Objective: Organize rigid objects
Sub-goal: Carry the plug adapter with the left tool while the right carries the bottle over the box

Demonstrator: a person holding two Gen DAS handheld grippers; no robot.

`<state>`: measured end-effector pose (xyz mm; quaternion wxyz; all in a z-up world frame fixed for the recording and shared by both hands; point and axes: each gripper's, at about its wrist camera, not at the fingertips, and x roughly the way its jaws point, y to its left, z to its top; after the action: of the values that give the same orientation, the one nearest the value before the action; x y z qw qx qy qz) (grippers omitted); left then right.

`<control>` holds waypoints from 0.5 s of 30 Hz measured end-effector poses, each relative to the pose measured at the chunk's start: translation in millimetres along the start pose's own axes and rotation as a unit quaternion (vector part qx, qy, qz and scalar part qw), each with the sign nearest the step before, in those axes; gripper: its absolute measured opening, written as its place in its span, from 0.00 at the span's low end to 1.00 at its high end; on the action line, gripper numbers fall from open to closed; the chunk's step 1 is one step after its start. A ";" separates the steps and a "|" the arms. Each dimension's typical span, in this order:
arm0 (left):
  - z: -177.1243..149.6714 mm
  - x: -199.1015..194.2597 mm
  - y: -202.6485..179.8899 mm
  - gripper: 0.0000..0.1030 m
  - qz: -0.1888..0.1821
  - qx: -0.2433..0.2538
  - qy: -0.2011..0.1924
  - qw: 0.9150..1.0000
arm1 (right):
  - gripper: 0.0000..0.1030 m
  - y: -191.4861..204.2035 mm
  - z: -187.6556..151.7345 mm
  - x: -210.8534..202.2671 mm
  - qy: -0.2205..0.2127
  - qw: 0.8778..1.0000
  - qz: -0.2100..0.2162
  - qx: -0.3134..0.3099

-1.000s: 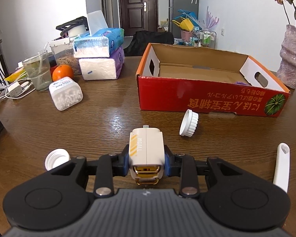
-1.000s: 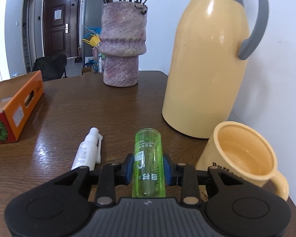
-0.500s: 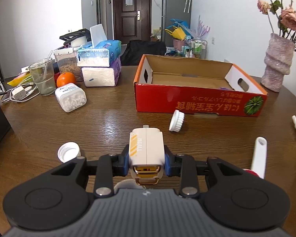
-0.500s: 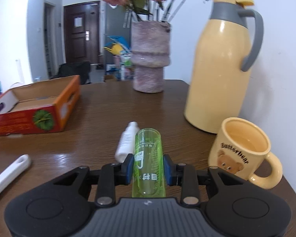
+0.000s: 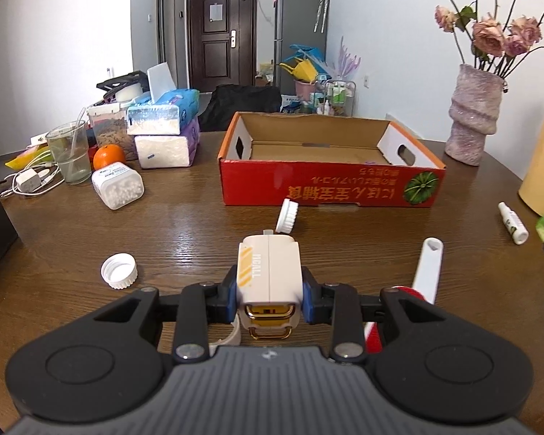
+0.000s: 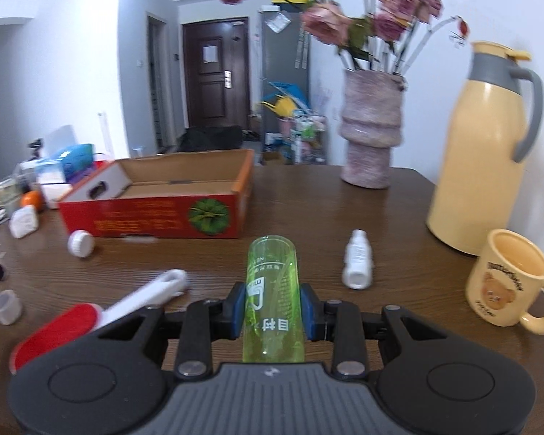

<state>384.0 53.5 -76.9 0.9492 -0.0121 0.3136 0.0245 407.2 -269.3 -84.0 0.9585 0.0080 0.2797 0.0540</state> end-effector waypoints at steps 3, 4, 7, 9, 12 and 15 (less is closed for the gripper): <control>3.4 -8.1 -4.6 0.32 -0.006 0.000 -0.008 1.000 | 0.29 17.3 1.6 -4.3 -0.005 1.000 0.019 -0.003; 4.9 -10.8 -6.6 0.32 -0.008 0.001 -0.011 1.000 | 0.29 22.5 2.8 -5.0 -0.007 1.000 0.025 -0.004; 9.1 -16.0 -13.1 0.32 -0.014 0.002 -0.019 1.000 | 0.29 38.5 6.7 -6.4 -0.014 0.999 0.040 -0.006; 11.8 -18.6 -17.4 0.32 -0.017 0.002 -0.024 1.000 | 0.29 47.1 10.3 -5.4 -0.017 0.999 0.049 -0.008; 16.7 -19.4 -23.8 0.32 -0.019 0.003 -0.027 0.999 | 0.29 59.2 17.2 -4.1 -0.023 0.998 0.063 -0.005; 21.8 -18.0 -28.5 0.32 -0.019 0.003 -0.032 0.999 | 0.29 70.0 23.3 -2.4 -0.029 0.997 0.072 -0.007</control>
<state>384.1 25.2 -48.4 0.9590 -0.0143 0.2829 0.0053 410.9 -199.6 -59.9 0.9599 0.0234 0.2499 0.1247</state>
